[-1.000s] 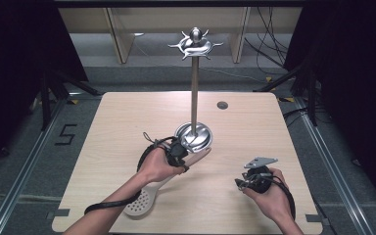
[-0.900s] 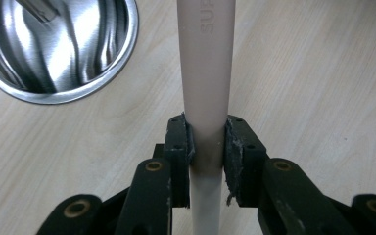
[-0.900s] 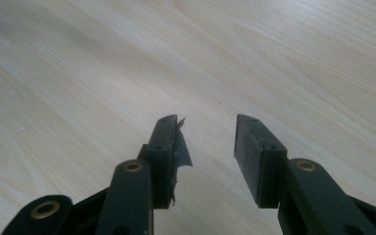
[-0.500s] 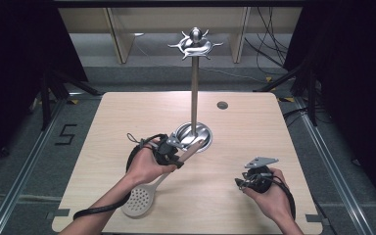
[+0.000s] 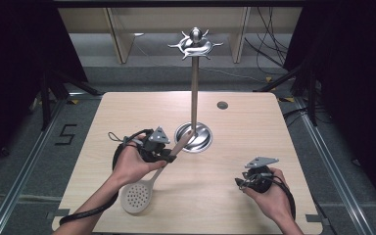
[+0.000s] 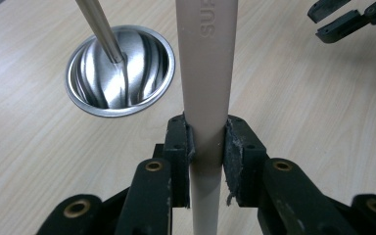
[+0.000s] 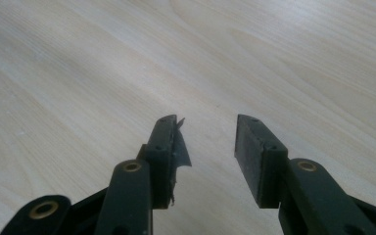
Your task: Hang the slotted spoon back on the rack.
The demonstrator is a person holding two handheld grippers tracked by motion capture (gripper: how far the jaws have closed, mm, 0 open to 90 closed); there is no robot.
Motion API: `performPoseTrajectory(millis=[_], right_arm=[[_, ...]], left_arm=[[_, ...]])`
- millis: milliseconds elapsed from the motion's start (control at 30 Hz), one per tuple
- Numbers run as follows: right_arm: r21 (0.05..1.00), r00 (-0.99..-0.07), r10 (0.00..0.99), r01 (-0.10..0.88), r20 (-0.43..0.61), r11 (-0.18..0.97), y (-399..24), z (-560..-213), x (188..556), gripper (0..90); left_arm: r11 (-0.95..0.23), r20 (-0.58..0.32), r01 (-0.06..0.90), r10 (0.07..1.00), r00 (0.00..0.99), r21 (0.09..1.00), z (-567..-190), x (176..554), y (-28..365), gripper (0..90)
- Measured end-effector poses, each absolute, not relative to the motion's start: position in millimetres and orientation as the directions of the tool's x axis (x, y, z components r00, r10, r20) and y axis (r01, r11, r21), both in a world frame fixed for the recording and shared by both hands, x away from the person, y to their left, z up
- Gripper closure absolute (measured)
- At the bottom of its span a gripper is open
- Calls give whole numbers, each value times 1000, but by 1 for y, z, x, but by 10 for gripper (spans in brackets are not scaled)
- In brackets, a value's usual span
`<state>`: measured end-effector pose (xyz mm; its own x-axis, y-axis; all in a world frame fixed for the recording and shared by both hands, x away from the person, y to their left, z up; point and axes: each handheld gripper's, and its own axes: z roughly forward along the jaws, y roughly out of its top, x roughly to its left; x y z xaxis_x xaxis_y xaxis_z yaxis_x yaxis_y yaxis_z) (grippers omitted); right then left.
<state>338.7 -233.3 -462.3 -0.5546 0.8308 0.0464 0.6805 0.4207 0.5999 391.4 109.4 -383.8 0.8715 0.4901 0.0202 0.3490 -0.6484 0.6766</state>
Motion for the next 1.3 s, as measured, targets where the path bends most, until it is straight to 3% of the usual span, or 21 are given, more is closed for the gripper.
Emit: performPoseTrajectory(millis=[67, 400, 633, 800, 933, 1300], right_arm=[[610, -570, 821, 657, 18, 443, -235, -462, 340, 611], [610, -576, 818, 652, 11, 451, -236, -462, 341, 609], [607, -565, 825, 662, 19, 440, -235, -461, 340, 609], [606, -566, 824, 663, 19, 441, -235, -461, 340, 608], [606, -568, 823, 661, 18, 443, -235, -461, 341, 608], [610, -569, 822, 658, 20, 441, -236, -461, 341, 608]], left_arm=[[-607, 17, 381, 546, 837, 698, -382, 385, 112, 728], [-509, 6, 355, 578, 816, 784, -369, 371, 134, 728], [-382, -24, 304, 588, 808, 872, -362, 369, 152, 728], [-287, 6, 200, 584, 812, 937, -353, 374, 156, 728], [-188, -26, 182, 624, 781, 965, -341, 376, 152, 729], [-147, -13, 132, 620, 785, 980, -322, 386, 136, 729]])
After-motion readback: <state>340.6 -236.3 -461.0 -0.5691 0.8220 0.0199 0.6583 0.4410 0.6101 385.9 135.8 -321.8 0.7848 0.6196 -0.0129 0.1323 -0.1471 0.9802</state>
